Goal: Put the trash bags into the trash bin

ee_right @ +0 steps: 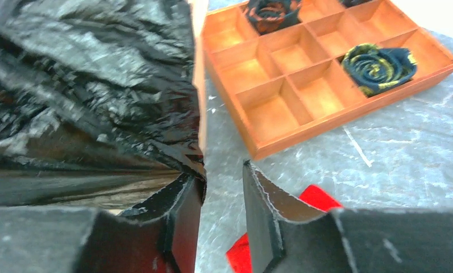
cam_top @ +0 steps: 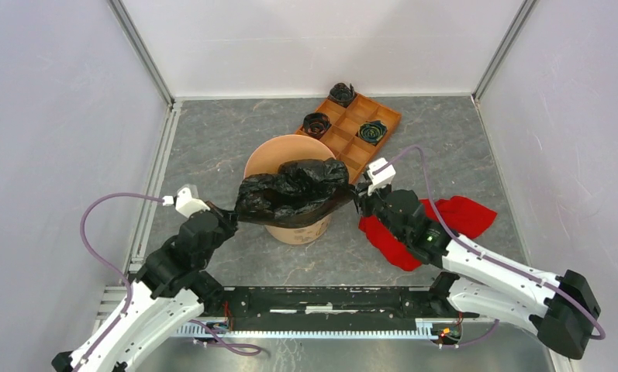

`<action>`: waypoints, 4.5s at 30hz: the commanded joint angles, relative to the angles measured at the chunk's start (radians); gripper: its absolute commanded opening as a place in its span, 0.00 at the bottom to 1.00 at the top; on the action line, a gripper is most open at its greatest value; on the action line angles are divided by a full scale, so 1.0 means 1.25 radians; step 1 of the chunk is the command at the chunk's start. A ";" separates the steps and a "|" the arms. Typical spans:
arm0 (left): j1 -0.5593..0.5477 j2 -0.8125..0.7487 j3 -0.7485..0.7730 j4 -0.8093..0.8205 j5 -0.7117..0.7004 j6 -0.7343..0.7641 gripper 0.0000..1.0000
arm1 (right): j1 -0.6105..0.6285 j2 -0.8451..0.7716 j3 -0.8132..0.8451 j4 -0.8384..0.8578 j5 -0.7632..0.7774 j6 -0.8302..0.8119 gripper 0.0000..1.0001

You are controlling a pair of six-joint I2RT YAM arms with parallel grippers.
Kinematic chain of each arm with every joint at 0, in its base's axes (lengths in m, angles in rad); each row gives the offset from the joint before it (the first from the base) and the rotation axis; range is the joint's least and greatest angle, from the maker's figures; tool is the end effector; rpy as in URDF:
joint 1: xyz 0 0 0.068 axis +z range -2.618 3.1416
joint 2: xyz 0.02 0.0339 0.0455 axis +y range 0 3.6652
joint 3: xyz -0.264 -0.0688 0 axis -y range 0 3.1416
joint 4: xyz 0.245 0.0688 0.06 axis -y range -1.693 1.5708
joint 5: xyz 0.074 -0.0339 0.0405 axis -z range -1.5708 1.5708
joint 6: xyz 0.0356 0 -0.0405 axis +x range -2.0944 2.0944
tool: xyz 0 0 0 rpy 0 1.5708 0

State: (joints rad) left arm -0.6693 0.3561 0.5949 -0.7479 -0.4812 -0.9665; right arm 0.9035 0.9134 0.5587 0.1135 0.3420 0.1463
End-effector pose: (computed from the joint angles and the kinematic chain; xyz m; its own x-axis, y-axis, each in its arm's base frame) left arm 0.0797 -0.0420 0.2703 -0.4089 -0.6066 -0.6818 -0.1821 0.7863 -0.5904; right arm 0.1416 0.1605 0.2680 -0.2247 -0.0633 -0.9724 -0.5112 0.8572 0.0623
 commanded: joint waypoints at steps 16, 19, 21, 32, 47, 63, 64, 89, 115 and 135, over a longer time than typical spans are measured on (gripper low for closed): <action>-0.013 0.004 0.325 -0.275 0.059 -0.069 0.95 | -0.071 -0.056 0.334 -0.565 -0.188 -0.159 0.90; -0.014 0.051 0.410 -0.259 0.135 0.078 0.99 | -0.072 -0.070 0.405 -0.584 -0.264 -0.207 0.91; -0.013 0.138 0.448 -0.206 0.243 0.191 1.00 | -0.071 -0.052 0.438 -0.540 -0.359 -0.262 0.91; -0.013 0.449 0.614 -0.057 0.419 0.910 0.98 | -0.065 0.245 0.680 -0.598 -0.573 -0.727 0.77; -0.013 0.444 0.452 0.154 0.570 1.148 0.89 | -0.061 0.344 0.657 -0.622 -0.588 -1.029 0.61; -0.012 0.468 0.373 0.170 0.496 1.039 0.92 | -0.069 0.215 0.449 -0.250 -0.491 -0.696 0.00; -0.012 0.467 0.371 0.169 0.492 1.038 0.91 | -0.071 0.205 0.442 -0.229 -0.474 -0.672 0.00; -0.012 0.335 0.403 0.156 0.333 0.886 1.00 | -0.138 0.115 0.289 0.026 -0.251 -0.109 0.00; -0.012 0.467 0.383 0.222 0.492 1.084 0.79 | -0.143 0.114 0.320 0.032 -0.303 -0.048 0.00; 0.026 0.561 0.500 0.284 0.055 0.717 0.02 | -0.198 0.151 0.285 0.045 -0.241 -0.035 0.00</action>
State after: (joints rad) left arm -0.6724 1.0031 1.1122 -0.4160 -0.2173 0.1440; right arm 0.6830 1.0805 0.9264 0.1204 0.0284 0.0902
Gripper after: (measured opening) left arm 0.029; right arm 0.006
